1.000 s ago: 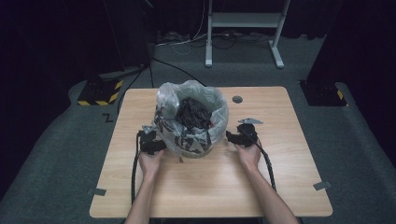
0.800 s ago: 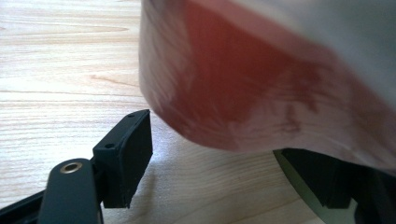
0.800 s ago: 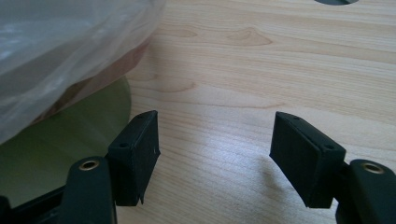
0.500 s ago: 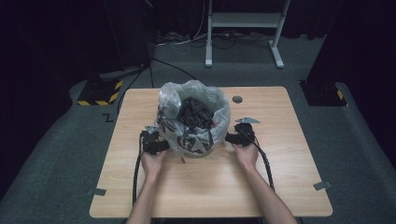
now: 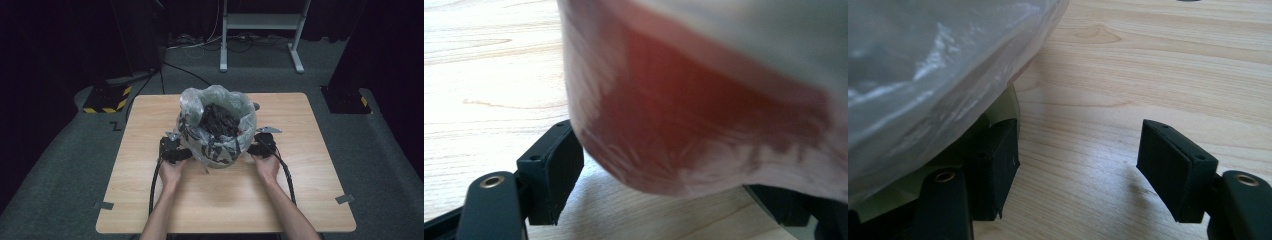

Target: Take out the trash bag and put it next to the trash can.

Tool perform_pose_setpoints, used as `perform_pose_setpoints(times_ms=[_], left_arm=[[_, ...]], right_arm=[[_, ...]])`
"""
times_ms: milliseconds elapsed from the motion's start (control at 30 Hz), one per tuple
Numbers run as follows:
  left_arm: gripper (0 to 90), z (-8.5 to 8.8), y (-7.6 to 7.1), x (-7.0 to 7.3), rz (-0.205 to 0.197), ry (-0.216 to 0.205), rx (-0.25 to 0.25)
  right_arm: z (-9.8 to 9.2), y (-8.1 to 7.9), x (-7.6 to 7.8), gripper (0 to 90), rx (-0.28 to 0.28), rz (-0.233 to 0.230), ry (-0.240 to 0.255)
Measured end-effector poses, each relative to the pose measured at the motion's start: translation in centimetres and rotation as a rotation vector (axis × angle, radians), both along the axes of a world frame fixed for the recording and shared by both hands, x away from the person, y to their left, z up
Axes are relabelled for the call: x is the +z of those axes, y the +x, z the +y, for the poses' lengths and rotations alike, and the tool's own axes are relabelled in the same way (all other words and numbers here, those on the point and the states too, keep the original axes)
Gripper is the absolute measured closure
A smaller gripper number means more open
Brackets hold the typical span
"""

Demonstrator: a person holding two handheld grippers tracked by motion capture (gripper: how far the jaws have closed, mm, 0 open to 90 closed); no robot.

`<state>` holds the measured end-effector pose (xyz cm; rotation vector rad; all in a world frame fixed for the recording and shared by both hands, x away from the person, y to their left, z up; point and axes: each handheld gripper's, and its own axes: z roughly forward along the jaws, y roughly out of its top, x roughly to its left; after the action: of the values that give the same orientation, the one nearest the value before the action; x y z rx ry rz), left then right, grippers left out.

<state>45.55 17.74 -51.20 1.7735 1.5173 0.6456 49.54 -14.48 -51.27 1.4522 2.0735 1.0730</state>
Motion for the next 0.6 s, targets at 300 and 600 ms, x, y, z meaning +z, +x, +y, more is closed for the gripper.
perform_pose_setpoints(times_ms=[300,600], left_arm=[[24.3,-1.6,1.2,0.6,0.021,0.023,-0.002],[25.6,-2.4,2.4,1.0,0.058,0.033,0.009]], right_arm=[[-1.1,0.0,0.6,34.7,-0.042,-0.002,-0.014],[-1.7,0.5,0.8,35.3,-0.07,0.002,-0.001]])
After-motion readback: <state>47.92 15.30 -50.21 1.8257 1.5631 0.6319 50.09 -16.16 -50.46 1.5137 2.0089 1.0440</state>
